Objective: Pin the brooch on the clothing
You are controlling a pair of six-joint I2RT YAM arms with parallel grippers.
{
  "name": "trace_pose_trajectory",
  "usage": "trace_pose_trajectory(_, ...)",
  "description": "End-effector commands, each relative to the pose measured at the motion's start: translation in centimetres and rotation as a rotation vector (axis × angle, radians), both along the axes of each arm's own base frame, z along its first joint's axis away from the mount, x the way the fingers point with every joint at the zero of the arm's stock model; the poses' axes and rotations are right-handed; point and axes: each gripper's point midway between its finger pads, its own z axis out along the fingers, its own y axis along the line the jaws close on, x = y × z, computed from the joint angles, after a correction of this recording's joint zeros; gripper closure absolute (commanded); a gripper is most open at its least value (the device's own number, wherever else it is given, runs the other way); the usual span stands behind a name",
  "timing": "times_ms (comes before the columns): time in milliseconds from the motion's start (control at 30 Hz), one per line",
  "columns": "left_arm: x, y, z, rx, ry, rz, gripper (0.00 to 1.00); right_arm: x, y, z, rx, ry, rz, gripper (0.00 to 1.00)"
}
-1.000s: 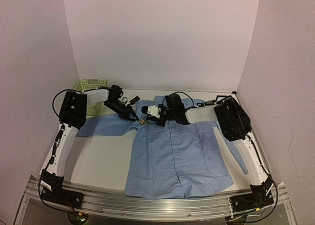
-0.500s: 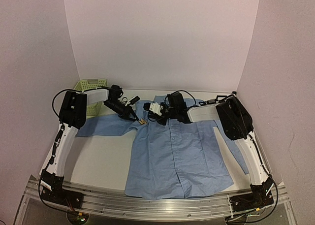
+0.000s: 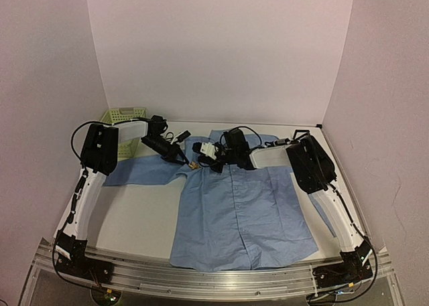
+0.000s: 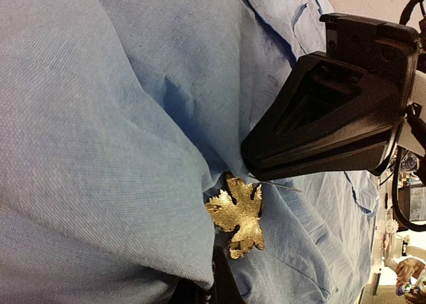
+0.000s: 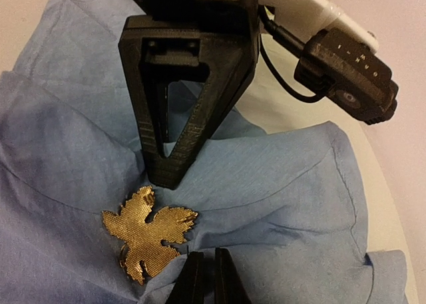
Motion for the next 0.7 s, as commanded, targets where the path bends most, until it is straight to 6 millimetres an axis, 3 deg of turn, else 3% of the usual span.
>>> trace_pose_trajectory(0,1.0,-0.6,5.2,-0.045,-0.103,-0.006,1.00,-0.3,1.0,0.6,0.012,0.012,0.025,0.94)
trace_pose_trajectory(200,1.1,-0.6,5.3,-0.047,-0.105,-0.005,1.00,-1.4,1.2,-0.4,-0.043,0.003,0.057,0.94)
trace_pose_trajectory(367,1.1,-0.7,5.4,-0.052,-0.104,-0.003,1.00,-1.0,2.0,-0.3,-0.035,-0.008,0.055,0.94)
trace_pose_trajectory(667,1.1,-0.7,5.4,-0.048,-0.106,-0.002,1.00,-1.6,2.1,-2.6,-0.099,-0.006,0.064,0.96)
